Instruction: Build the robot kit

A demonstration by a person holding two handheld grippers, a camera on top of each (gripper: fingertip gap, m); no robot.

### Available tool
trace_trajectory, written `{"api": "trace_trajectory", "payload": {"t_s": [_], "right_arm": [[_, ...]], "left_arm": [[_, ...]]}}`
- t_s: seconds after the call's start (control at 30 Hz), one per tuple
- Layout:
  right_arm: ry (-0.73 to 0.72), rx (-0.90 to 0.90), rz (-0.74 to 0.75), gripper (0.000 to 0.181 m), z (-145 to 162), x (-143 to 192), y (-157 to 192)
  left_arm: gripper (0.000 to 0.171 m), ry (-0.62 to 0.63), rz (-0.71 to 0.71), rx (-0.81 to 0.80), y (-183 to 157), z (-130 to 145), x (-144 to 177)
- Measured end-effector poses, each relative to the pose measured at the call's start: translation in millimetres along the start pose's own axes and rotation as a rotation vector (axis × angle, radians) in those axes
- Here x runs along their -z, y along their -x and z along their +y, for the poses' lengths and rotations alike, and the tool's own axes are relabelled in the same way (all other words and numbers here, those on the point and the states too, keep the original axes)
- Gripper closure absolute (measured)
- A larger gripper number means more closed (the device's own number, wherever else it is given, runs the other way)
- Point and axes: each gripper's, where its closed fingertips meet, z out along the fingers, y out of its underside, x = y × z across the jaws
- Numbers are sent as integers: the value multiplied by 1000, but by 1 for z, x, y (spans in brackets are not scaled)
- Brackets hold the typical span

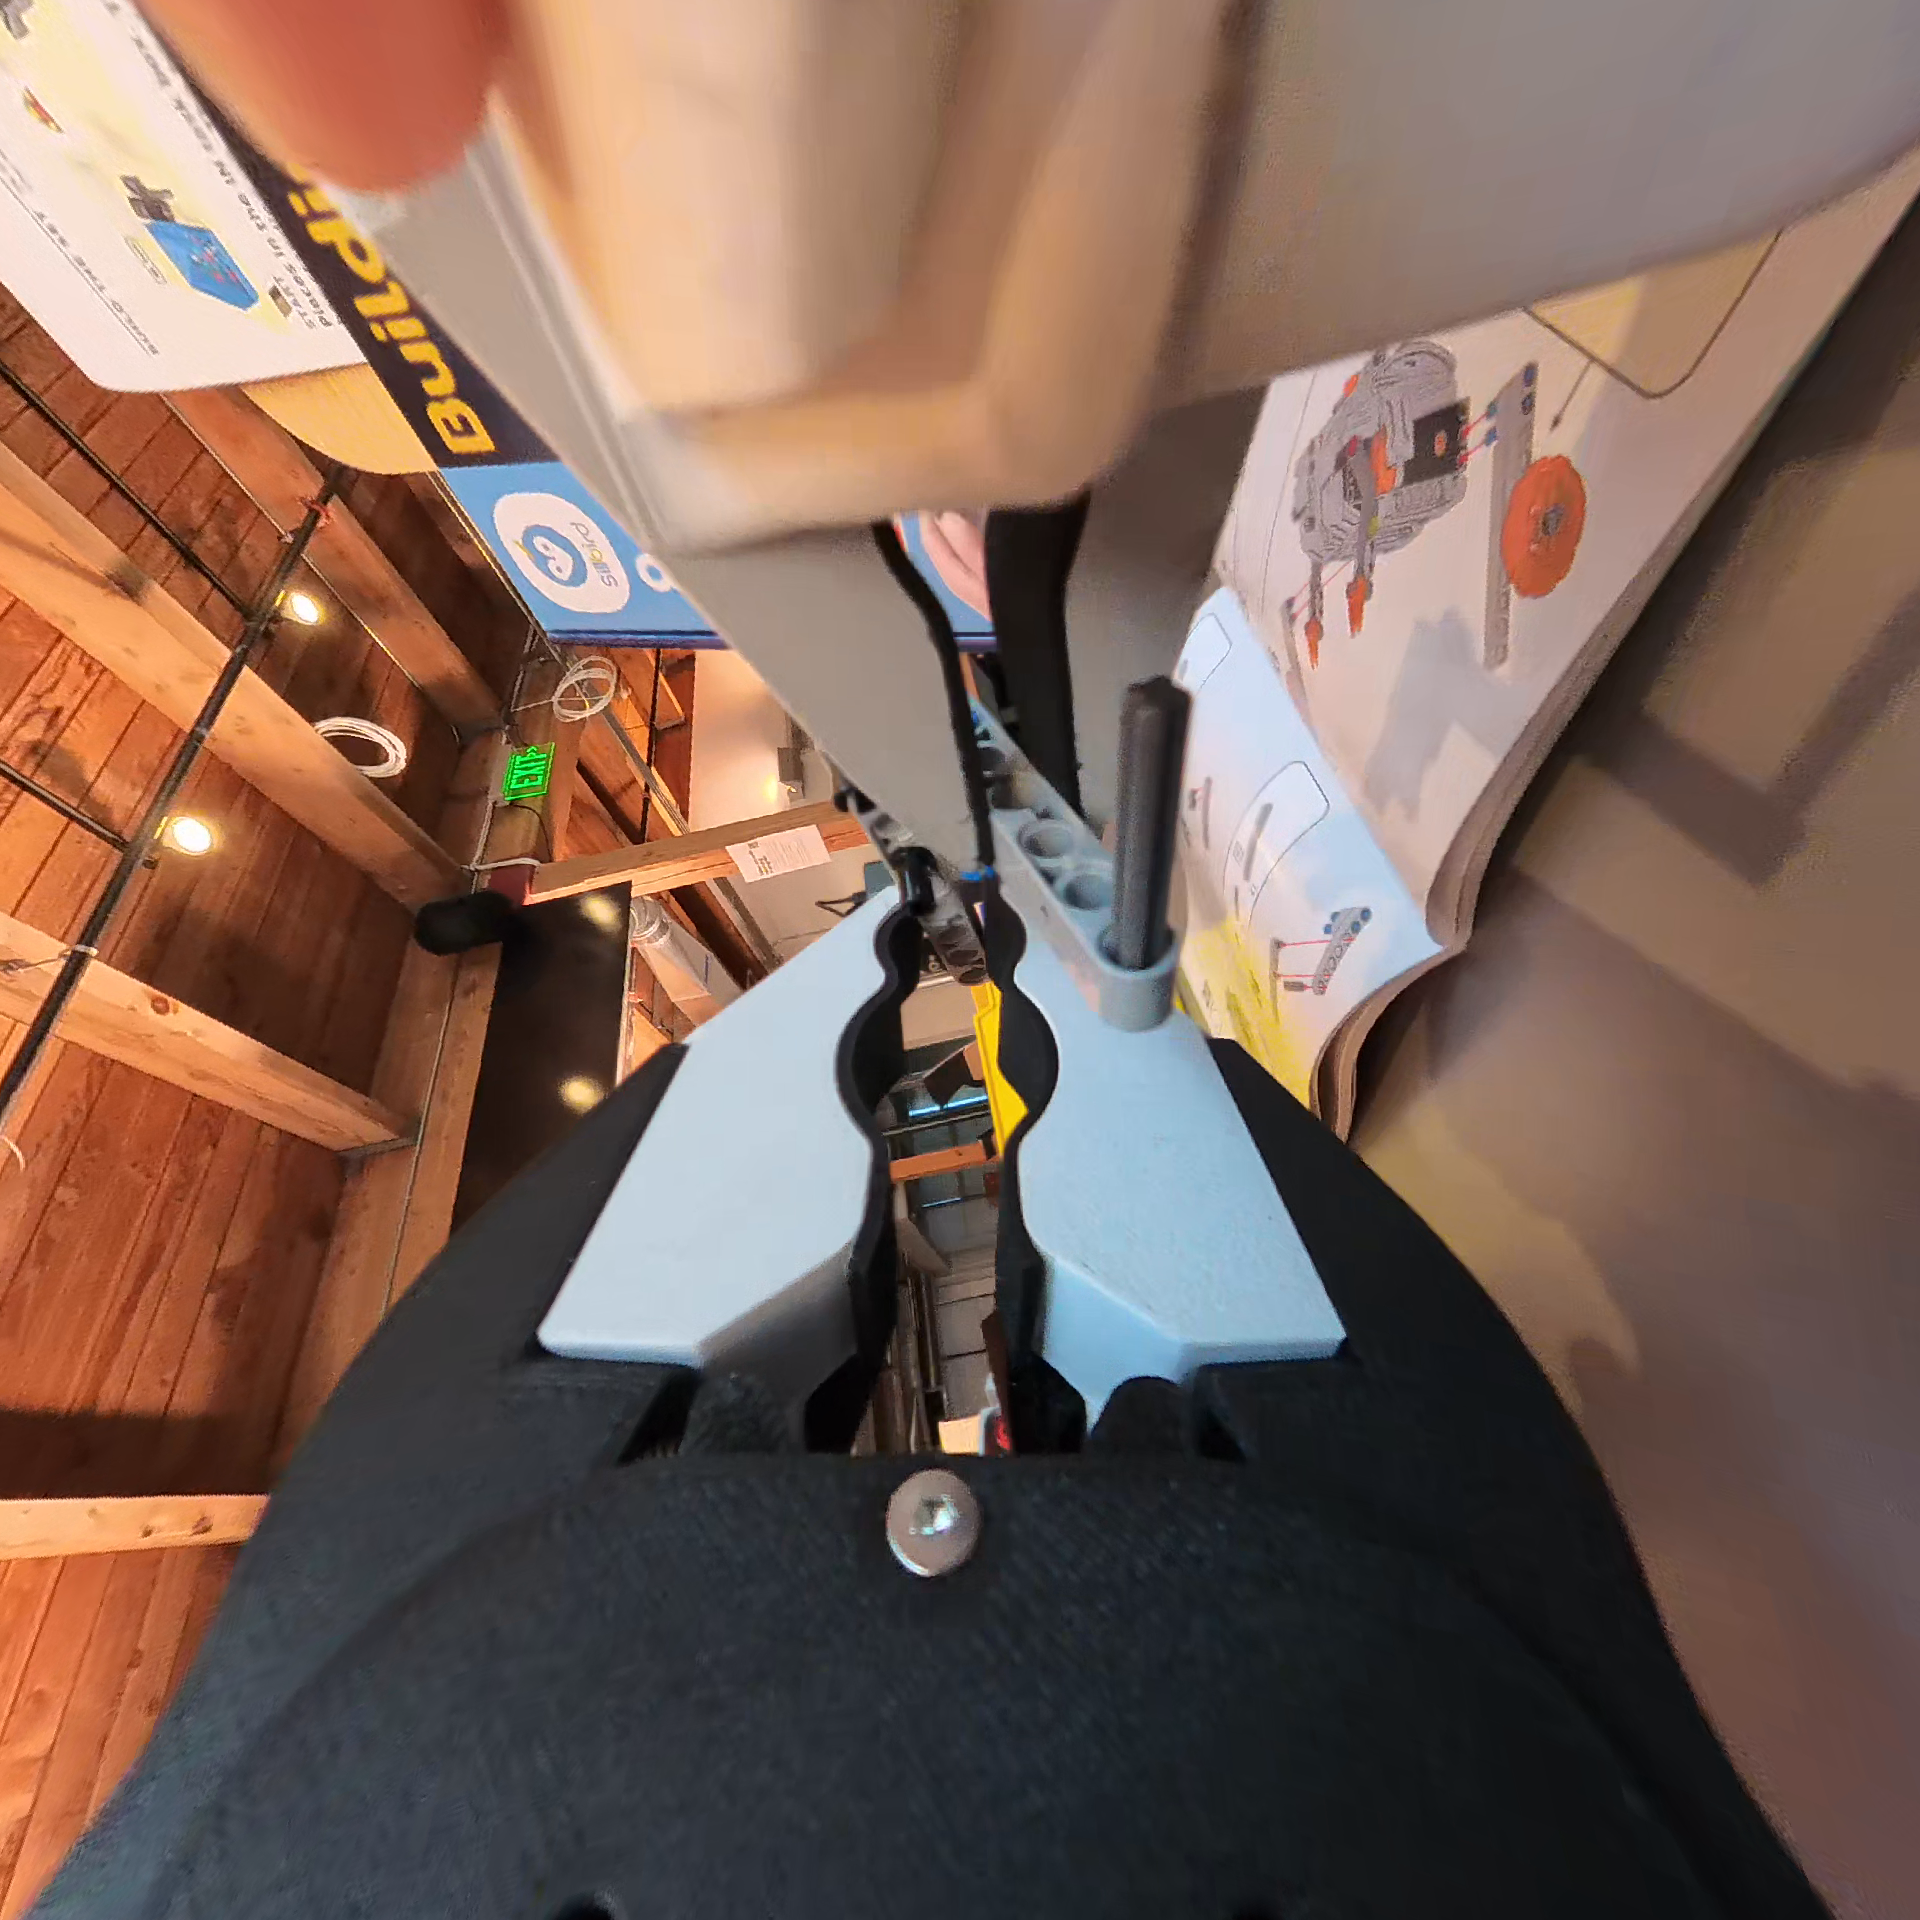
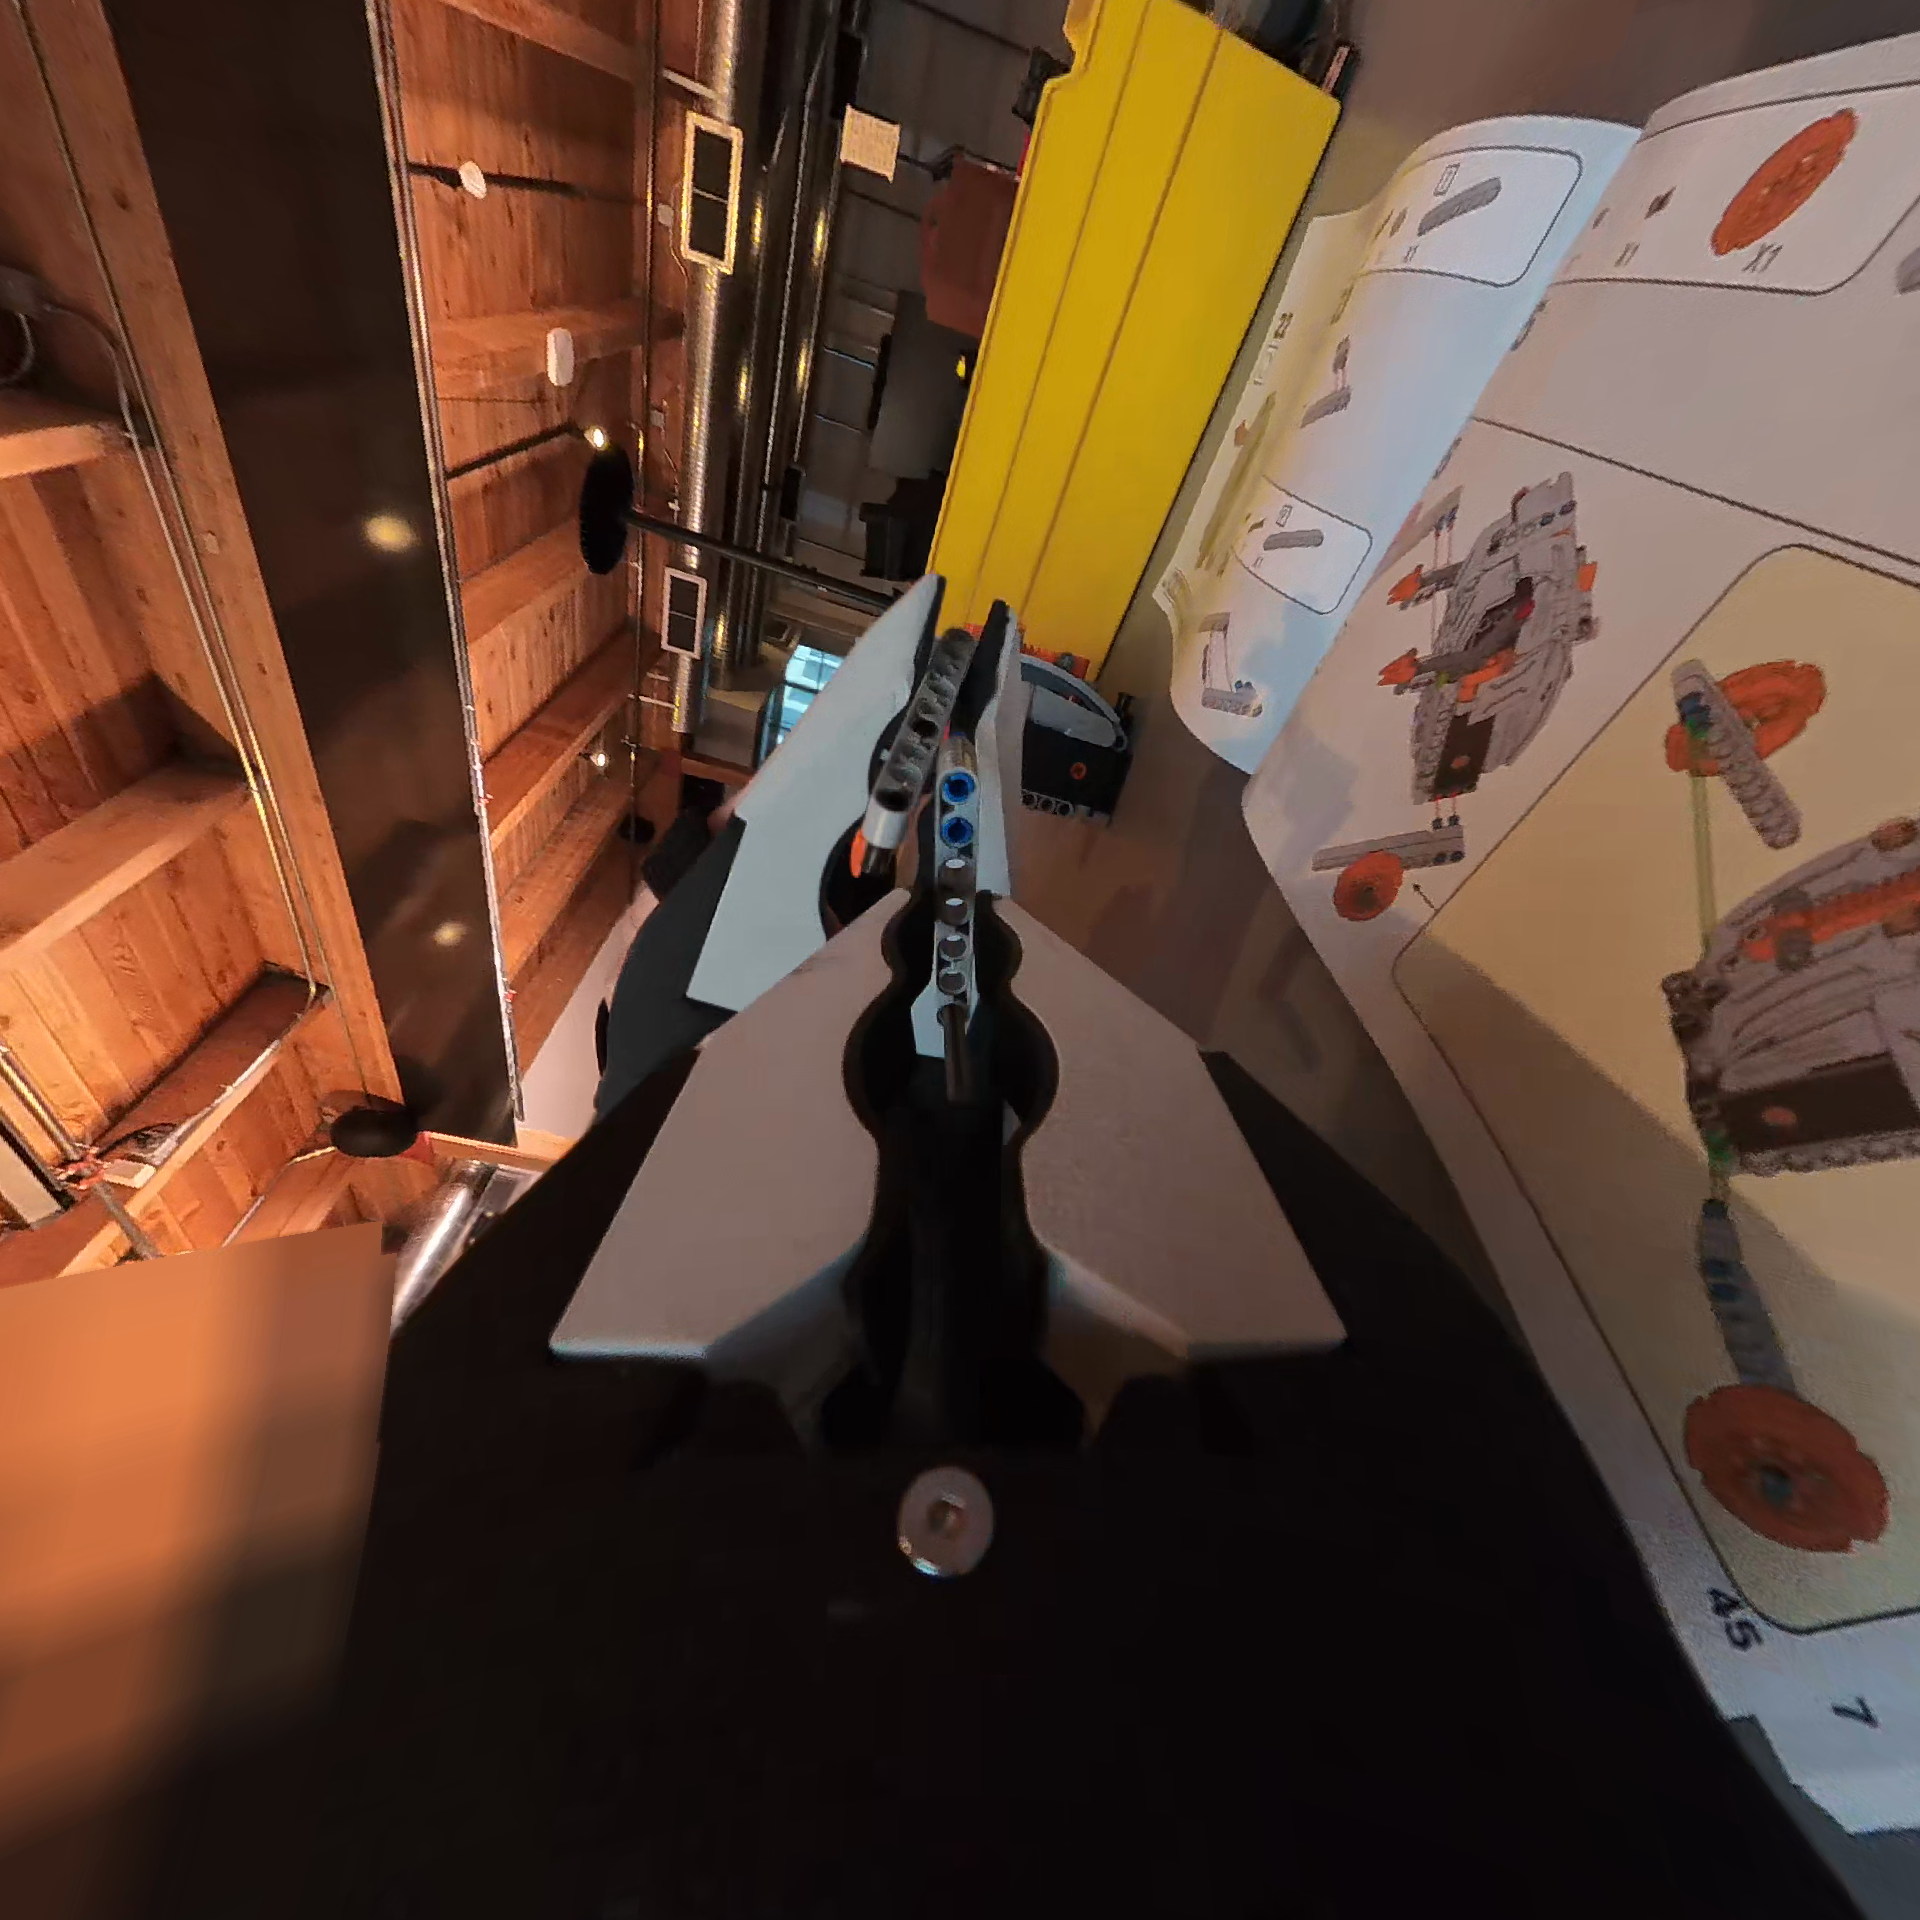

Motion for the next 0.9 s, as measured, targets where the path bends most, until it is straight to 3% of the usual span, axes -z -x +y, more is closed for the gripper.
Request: {"api": "trace_trajectory", "payload": {"t_s": [0.33,0.53,0.9], "right_arm": [[-53,-76,-61,177,-7,4,-2],[-53,-73,-66,177,-8,5,-3],[-47,-125,-144,177,-9,10,-2]], "left_arm": [[160,1,-19,-84,5,-13,4],[155,-59,-44,-109,5,-26,13],[142,-85,-27,-124,4,-26,18]]}}
